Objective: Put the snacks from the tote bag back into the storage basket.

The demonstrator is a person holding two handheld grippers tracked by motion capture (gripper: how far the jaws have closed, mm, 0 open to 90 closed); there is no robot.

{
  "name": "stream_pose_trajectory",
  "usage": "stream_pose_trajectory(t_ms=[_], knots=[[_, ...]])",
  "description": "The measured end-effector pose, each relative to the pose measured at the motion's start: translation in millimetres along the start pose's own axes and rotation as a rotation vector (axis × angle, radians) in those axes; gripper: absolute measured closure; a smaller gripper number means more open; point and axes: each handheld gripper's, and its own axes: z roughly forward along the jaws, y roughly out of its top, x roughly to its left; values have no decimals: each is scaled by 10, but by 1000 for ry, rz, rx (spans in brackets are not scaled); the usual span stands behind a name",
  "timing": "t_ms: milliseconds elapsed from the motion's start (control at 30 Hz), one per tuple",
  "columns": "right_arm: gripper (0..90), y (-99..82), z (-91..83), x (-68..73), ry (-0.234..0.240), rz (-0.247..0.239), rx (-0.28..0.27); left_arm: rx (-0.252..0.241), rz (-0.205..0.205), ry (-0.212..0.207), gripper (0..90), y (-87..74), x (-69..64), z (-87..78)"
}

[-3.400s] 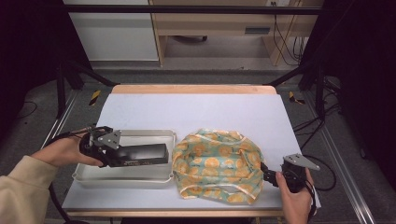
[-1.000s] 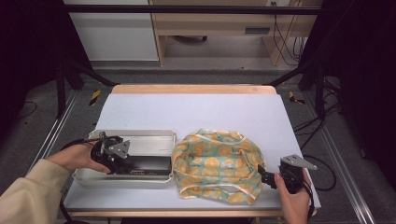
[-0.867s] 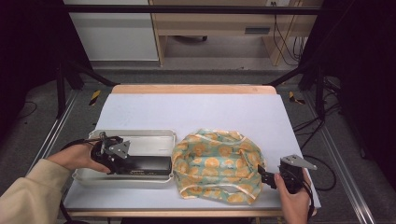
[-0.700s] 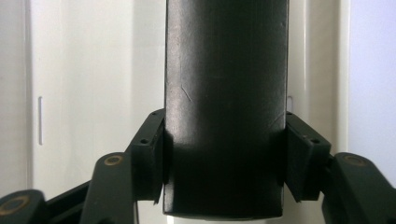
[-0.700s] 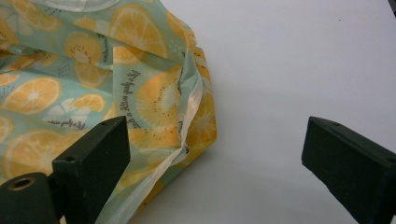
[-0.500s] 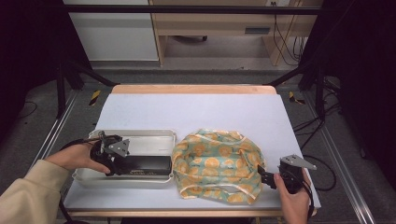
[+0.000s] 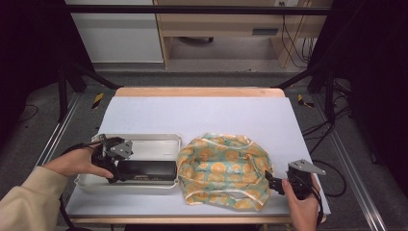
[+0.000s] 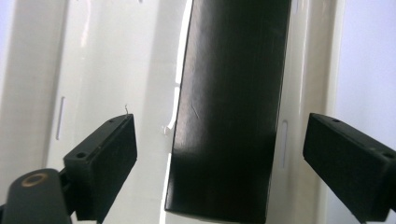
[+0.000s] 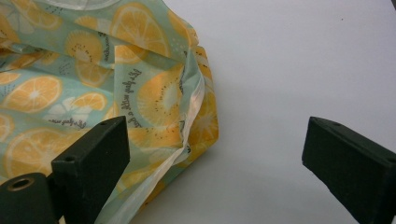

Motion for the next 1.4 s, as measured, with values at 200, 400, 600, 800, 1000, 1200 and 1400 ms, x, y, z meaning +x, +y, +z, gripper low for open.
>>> stream_pose_trajectory(t_ms=[200, 400, 600, 800, 1000, 1200, 1400], knots=[[80, 0, -1, 1, -1, 0, 0, -48, -31, 10, 81, 69, -25, -93], [80, 0, -1, 2, -1, 0, 0, -88, -53, 38, 80, 157, -66, -162], [79, 0, -1, 1, -1, -1, 0, -128, -76, 69, 80, 240, -97, -229], [79, -1, 0, -2, -3, -2, 0, -160, -109, 89, 80, 313, -132, -263], [80, 0, 3, 3, -6, -14, 1, -224, -177, 125, 81, 350, -150, -242], [79, -3, 1, -6, -13, -9, 0, -292, -265, 163, 82, 394, -157, -195], [79, -2, 0, -9, -14, -11, 4, -295, -355, 230, 92, 413, -113, -133]])
